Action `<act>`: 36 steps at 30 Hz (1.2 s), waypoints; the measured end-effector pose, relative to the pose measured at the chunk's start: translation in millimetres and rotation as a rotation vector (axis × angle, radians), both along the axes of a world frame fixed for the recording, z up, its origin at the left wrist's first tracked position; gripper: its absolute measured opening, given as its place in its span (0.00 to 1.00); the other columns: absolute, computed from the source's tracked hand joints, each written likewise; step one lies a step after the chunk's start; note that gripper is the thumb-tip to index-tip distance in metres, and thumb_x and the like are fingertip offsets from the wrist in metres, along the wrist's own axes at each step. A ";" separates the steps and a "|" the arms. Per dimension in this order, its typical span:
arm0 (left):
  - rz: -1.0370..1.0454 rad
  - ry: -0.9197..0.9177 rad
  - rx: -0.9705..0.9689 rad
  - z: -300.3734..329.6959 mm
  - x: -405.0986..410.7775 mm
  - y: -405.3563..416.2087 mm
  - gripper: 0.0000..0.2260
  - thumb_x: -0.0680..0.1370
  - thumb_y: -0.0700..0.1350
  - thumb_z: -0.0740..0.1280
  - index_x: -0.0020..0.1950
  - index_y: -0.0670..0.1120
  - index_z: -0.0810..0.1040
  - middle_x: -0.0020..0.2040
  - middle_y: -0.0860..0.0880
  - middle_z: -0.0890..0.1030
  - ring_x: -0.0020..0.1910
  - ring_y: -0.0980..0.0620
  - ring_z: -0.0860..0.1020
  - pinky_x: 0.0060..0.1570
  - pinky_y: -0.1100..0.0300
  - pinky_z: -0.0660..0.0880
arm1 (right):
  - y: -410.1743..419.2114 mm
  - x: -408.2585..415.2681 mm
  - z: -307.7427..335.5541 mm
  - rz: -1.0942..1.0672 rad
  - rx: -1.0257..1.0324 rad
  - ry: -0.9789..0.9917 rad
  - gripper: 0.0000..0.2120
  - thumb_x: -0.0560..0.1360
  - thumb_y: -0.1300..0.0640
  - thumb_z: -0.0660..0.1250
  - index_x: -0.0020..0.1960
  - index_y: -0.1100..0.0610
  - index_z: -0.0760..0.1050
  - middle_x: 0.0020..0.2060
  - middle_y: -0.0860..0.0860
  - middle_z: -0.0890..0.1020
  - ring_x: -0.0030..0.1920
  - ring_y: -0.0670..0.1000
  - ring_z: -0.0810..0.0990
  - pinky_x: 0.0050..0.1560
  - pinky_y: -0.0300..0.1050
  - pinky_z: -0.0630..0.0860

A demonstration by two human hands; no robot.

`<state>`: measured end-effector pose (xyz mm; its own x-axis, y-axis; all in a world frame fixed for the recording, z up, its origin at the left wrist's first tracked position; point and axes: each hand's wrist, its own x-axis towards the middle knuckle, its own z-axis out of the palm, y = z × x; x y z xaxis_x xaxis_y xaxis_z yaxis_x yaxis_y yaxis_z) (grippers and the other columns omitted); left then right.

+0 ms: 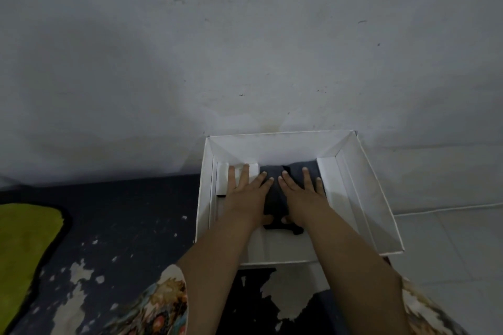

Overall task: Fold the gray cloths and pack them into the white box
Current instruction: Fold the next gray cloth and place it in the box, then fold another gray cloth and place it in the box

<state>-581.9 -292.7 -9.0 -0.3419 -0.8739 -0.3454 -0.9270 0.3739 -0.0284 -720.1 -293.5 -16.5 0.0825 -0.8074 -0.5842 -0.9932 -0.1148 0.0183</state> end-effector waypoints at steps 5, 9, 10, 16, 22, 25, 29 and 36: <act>0.001 0.049 -0.010 -3.4 1.7 -0.1 0.41 0.71 0.64 0.65 0.76 0.53 0.47 0.78 0.52 0.49 0.76 0.41 0.42 0.66 0.37 0.29 | 0.3 -2.5 -0.3 -0.025 0.017 -0.056 0.46 0.74 0.47 0.66 0.75 0.50 0.34 0.75 0.44 0.35 0.74 0.61 0.32 0.73 0.60 0.38; -0.006 0.122 0.015 -5.5 5.2 -1.0 0.39 0.72 0.60 0.66 0.76 0.52 0.50 0.78 0.50 0.51 0.76 0.43 0.43 0.69 0.39 0.32 | -1.1 -5.1 9.5 -0.043 -0.007 -0.173 0.45 0.72 0.49 0.69 0.76 0.49 0.42 0.76 0.44 0.40 0.75 0.60 0.36 0.74 0.59 0.43; 0.006 0.161 0.039 -3.9 5.7 -1.5 0.38 0.72 0.59 0.66 0.76 0.52 0.51 0.78 0.50 0.52 0.76 0.43 0.44 0.70 0.40 0.34 | -1.9 -5.5 14.7 -0.074 -0.028 -0.251 0.42 0.71 0.51 0.70 0.76 0.50 0.47 0.77 0.46 0.45 0.75 0.60 0.39 0.74 0.58 0.45; 0.210 0.760 0.136 23.7 5.9 -2.8 0.20 0.73 0.42 0.68 0.65 0.44 0.70 0.62 0.43 0.75 0.60 0.45 0.73 0.60 0.57 0.69 | 1.8 -10.5 46.9 -0.600 -0.433 -0.966 0.18 0.69 0.70 0.67 0.58 0.64 0.74 0.56 0.59 0.78 0.57 0.56 0.75 0.59 0.41 0.68; 0.357 1.134 0.046 71.2 22.4 14.2 0.11 0.73 0.31 0.62 0.47 0.46 0.73 0.39 0.51 0.76 0.38 0.56 0.74 0.34 0.77 0.67 | 20.9 1.8 75.5 -0.842 -0.555 -1.078 0.09 0.70 0.69 0.64 0.45 0.57 0.73 0.36 0.48 0.75 0.43 0.52 0.75 0.49 0.49 0.74; 0.362 1.159 0.017 84.6 39.9 28.1 0.10 0.73 0.33 0.62 0.47 0.47 0.73 0.39 0.53 0.75 0.38 0.60 0.73 0.35 0.78 0.68 | 38.4 20.5 85.9 -0.837 -0.539 -1.067 0.08 0.70 0.68 0.63 0.44 0.56 0.72 0.36 0.48 0.75 0.43 0.52 0.75 0.49 0.49 0.75; 0.368 1.213 -0.024 102.4 70.2 49.2 0.10 0.73 0.34 0.64 0.46 0.49 0.73 0.40 0.52 0.75 0.37 0.58 0.73 0.35 0.69 0.71 | 60.9 55.5 105.3 -0.799 -0.531 -1.105 0.08 0.71 0.68 0.62 0.44 0.56 0.72 0.38 0.51 0.76 0.41 0.51 0.75 0.40 0.40 0.72; 0.288 1.151 -0.135 118.0 165.7 105.2 0.08 0.71 0.35 0.68 0.45 0.48 0.76 0.41 0.53 0.77 0.39 0.59 0.74 0.40 0.74 0.70 | 110.9 155.0 127.5 -0.690 -0.482 -1.191 0.08 0.72 0.66 0.63 0.47 0.55 0.75 0.38 0.51 0.77 0.40 0.50 0.76 0.45 0.48 0.75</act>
<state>-416.2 -187.4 108.9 -0.1759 -0.9750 0.1360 -0.4832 0.2059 0.8509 -565.1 -182.6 110.9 -0.1623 -0.9800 -0.1151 -0.3014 0.1603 -0.9399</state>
